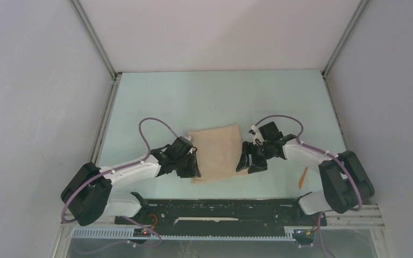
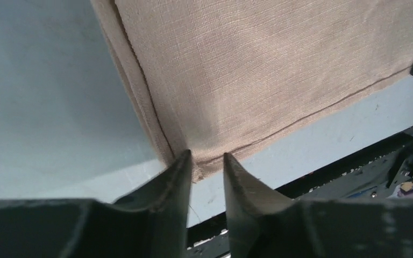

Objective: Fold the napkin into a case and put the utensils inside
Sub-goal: Smooth out the square-folded napkin at the center of the board.

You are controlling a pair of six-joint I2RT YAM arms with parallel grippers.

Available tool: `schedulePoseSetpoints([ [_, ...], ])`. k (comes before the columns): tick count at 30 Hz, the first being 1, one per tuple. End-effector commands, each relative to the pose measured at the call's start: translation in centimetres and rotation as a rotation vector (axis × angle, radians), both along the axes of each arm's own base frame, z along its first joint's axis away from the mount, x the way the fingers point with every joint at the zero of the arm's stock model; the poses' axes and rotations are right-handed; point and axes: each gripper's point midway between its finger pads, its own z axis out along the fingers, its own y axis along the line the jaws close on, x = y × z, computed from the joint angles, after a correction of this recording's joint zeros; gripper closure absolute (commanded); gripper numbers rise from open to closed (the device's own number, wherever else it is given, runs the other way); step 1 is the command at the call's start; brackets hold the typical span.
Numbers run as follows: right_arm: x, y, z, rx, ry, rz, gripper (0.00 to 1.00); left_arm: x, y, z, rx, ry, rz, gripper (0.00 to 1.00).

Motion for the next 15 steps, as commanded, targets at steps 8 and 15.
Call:
schedulePoseSetpoints([
  [8, 7.7, 3.4, 5.7, 0.144, -0.147, -0.015, 0.24, 7.8, -2.3, 9.0, -0.168, -0.187, 0.017, 0.55],
  [15, 9.5, 2.6, 1.1, 0.13, -0.066, -0.046, 0.25, 10.5, 0.1, 1.8, -0.05, -0.093, 0.127, 0.58],
])
